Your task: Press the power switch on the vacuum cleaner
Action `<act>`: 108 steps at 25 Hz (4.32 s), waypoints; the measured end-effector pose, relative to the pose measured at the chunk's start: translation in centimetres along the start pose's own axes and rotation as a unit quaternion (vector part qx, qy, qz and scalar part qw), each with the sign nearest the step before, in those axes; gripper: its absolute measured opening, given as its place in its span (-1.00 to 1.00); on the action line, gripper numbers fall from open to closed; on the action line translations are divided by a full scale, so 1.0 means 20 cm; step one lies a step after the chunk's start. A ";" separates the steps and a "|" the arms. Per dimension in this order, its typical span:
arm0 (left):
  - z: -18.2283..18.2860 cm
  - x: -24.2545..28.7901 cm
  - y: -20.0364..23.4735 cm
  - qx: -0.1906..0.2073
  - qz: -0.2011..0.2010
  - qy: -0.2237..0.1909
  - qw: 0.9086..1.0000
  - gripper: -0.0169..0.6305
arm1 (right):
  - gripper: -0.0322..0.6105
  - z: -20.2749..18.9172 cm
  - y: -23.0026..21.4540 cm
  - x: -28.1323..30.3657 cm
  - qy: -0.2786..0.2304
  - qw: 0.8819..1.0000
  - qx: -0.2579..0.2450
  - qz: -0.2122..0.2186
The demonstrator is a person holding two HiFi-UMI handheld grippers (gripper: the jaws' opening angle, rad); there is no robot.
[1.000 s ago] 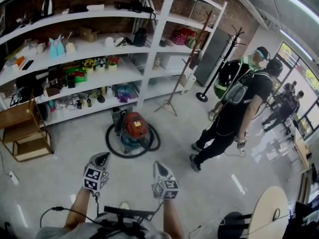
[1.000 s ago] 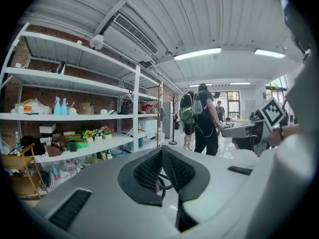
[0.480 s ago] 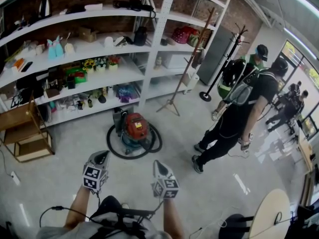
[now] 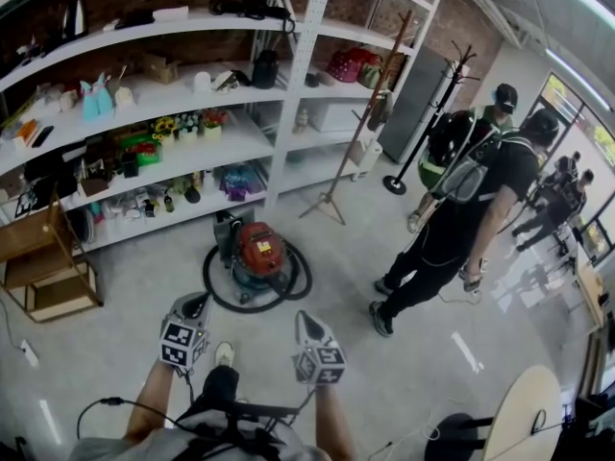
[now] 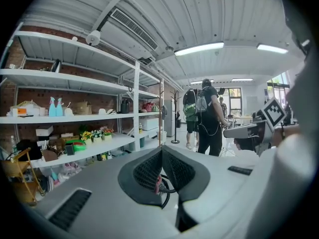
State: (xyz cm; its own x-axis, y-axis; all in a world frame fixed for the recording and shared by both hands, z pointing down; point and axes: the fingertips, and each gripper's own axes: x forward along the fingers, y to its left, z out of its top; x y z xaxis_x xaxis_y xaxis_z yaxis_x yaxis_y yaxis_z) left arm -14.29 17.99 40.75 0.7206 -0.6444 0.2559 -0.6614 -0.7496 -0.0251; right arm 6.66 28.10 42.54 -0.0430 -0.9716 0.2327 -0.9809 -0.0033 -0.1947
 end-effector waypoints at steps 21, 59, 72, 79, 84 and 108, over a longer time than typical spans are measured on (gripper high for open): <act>0.21 0.65 0.44 0.010 -0.028 0.010 0.999 -0.93 | -0.86 0.25 -0.14 0.71 0.016 1.000 0.010 -0.021; 0.14 1.40 1.03 -0.012 -0.041 0.056 0.998 -0.93 | -0.86 0.33 -0.27 1.61 0.069 0.997 0.023 -0.031; 0.00 1.70 1.01 -0.028 -0.025 0.087 0.996 -0.93 | -0.86 0.20 -0.50 1.86 0.108 0.994 0.017 -0.005; -0.14 1.82 1.01 -0.029 -0.022 0.109 0.993 -0.93 | -0.86 0.06 -0.60 1.97 0.129 0.991 0.025 0.005; -0.25 1.87 1.02 -0.028 -0.015 0.123 0.992 -0.93 | -0.86 -0.03 -0.66 2.02 0.143 0.989 0.024 0.005; -0.74 2.02 1.00 -0.044 -0.022 0.161 0.986 -0.93 | -0.86 -0.56 -0.78 2.18 0.198 0.979 0.039 0.006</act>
State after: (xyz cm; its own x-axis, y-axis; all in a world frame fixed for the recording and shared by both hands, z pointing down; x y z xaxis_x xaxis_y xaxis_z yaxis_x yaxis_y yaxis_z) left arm -1.58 -20.85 64.98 0.6548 -0.5201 0.5484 -0.6569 -0.7505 0.0725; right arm 18.01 -11.62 66.42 -0.1392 -0.8033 0.5791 -0.9632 -0.0259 -0.2674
